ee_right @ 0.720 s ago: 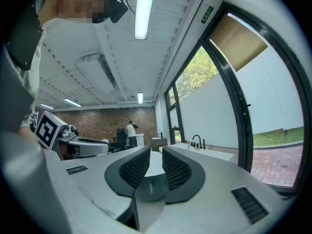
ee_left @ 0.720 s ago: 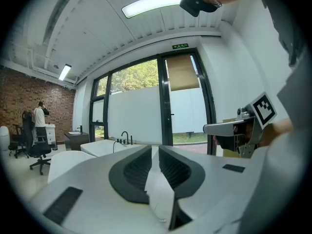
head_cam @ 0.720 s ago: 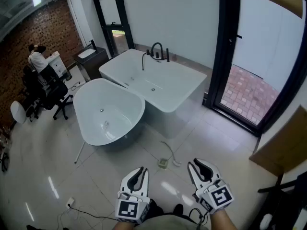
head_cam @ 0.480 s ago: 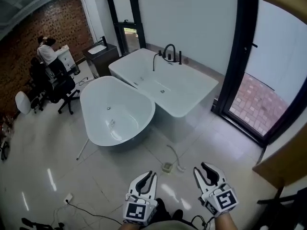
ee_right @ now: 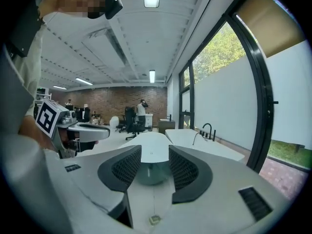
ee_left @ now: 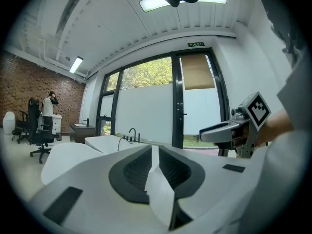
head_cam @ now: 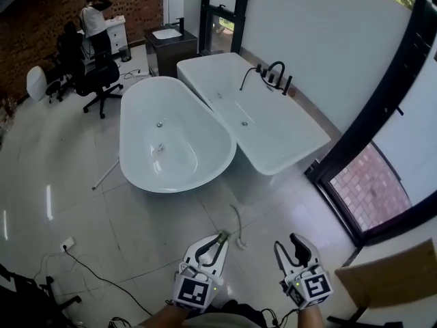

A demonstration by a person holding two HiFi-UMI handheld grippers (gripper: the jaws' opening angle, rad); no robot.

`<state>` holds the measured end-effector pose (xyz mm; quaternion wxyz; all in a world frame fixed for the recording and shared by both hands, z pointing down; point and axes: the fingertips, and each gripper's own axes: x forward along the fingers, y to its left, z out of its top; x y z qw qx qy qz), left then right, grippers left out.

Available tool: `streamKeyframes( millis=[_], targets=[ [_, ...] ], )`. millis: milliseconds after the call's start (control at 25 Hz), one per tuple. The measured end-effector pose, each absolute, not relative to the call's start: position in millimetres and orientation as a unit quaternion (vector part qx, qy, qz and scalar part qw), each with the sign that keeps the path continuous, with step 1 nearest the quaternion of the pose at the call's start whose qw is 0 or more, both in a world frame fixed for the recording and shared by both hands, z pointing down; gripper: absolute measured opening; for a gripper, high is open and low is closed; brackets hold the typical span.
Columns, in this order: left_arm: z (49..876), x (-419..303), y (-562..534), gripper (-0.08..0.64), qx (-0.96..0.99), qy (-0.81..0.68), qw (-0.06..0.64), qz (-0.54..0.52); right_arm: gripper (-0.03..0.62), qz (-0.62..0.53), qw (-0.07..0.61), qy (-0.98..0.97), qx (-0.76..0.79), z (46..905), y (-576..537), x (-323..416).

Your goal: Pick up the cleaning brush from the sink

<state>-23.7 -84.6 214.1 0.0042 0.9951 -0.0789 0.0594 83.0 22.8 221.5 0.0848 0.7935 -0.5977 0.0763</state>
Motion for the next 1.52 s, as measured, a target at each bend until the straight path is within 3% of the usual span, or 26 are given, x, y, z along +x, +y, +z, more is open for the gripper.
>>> streamKeyframes(
  millis=[200,400,680,1080,1280,1520],
  targets=[
    [225.4,-26.9,-91.8,0.032,0.991,-0.111,0.012,0.076,0.173,0.101,0.098,-0.622,0.771,252.8,1.5,96.4],
    [256.3,36.4,-75.7,0.032,0.978,-0.181,-0.001,0.102,0.224,0.143,0.108,-0.668,0.723,316.3,2.8,169.8],
    [319.1,103.1,-55.2,0.032,0.961,-0.249,0.01,0.124,0.224,0.181,0.109,-0.681,0.701,404.9,2.8,256.0],
    [412.5,94.4,-118.3,0.032,0.95,-0.27,0.041,0.153,0.224,0.159,0.23,-0.708,0.649,511.1,-65.5,262.6],
    [497.7,99.7,-152.3,0.032,0.943,-0.291,0.051,0.153,0.224,0.153,0.274,-0.74,0.595,614.3,-93.6,262.2],
    [668.9,139.0,-170.2,0.032,0.929,-0.318,0.074,0.172,0.224,0.139,0.347,-0.774,0.511,800.4,-104.5,296.7]
  ],
)
